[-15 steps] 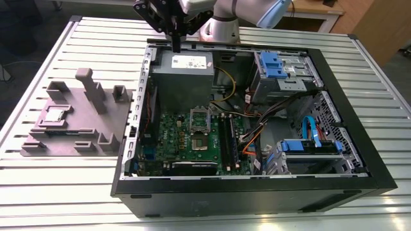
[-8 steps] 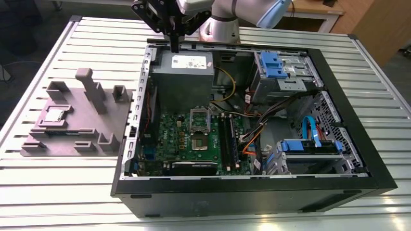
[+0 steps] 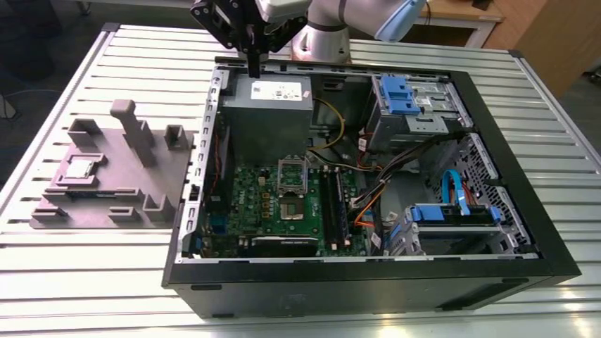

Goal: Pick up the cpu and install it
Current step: 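Reach for the cpu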

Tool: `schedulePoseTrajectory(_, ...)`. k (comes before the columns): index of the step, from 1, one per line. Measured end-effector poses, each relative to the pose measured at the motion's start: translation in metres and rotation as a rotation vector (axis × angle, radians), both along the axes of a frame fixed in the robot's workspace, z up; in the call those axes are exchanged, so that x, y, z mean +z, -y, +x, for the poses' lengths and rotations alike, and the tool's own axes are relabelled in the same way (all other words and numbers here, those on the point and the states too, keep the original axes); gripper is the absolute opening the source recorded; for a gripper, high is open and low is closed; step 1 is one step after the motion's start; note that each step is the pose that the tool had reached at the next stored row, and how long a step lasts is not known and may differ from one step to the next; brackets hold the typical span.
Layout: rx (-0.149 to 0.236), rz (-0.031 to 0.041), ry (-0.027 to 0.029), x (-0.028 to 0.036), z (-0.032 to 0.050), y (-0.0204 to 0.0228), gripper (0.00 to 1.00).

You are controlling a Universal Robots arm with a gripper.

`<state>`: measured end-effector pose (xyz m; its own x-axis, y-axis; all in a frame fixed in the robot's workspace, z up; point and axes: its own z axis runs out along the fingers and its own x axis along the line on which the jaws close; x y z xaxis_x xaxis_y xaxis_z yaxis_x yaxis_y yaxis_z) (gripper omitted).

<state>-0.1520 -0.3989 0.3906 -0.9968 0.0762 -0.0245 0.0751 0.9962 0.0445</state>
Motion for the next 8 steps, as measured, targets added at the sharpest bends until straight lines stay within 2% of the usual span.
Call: schedulePoseTrajectory(8,0.0,-0.0001,-0.0001,-0.0004,-0.002,0.0,0.1)
